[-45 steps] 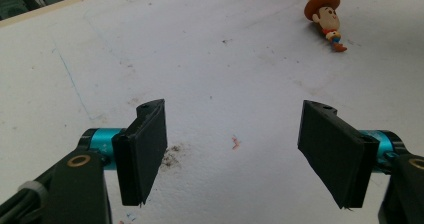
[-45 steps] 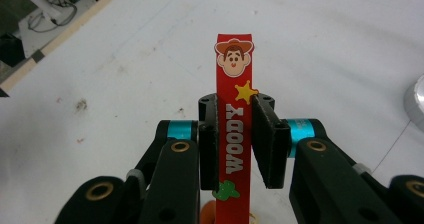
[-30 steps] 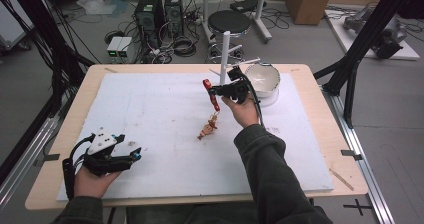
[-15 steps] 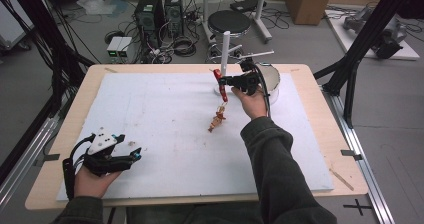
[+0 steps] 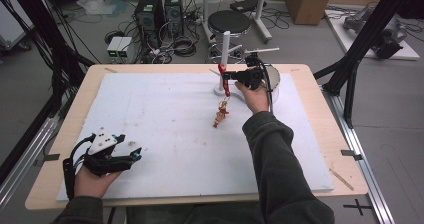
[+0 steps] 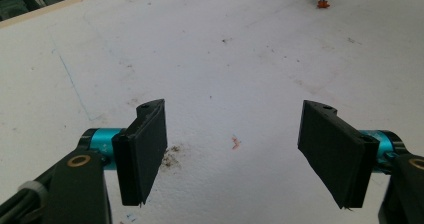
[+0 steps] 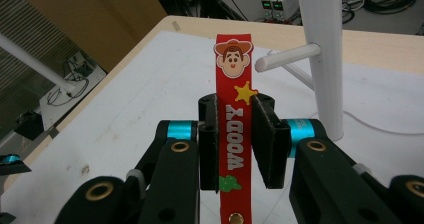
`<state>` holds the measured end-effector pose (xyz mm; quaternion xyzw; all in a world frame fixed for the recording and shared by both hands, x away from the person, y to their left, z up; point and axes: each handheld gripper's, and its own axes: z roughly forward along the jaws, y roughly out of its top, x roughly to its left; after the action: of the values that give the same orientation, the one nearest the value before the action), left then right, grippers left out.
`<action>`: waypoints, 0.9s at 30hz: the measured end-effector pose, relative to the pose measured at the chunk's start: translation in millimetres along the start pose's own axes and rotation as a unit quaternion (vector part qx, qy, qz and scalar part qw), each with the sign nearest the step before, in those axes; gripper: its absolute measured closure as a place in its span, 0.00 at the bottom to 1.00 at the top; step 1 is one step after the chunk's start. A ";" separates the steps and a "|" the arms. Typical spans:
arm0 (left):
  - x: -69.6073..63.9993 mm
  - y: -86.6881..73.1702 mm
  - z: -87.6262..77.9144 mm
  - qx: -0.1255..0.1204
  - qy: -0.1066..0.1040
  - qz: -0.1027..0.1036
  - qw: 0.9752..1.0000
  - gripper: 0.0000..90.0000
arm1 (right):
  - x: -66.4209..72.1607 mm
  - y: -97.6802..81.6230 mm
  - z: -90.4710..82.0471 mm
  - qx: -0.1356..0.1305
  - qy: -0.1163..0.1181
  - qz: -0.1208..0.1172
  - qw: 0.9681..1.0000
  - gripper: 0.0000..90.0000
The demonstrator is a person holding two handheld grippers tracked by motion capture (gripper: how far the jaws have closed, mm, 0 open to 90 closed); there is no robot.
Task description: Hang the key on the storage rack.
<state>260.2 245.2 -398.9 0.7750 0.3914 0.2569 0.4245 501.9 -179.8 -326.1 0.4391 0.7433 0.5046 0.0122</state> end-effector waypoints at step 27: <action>-0.3 0.1 -0.2 -0.002 0.000 0.001 1.000 0.31 | -17.0 -2.1 2.4 -0.008 -0.004 0.039 0.999 0.84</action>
<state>259.9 245.0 -398.8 0.7748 0.3899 0.2578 0.4258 512.1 -189.5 -336.1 0.4694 0.7217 0.5087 -0.0006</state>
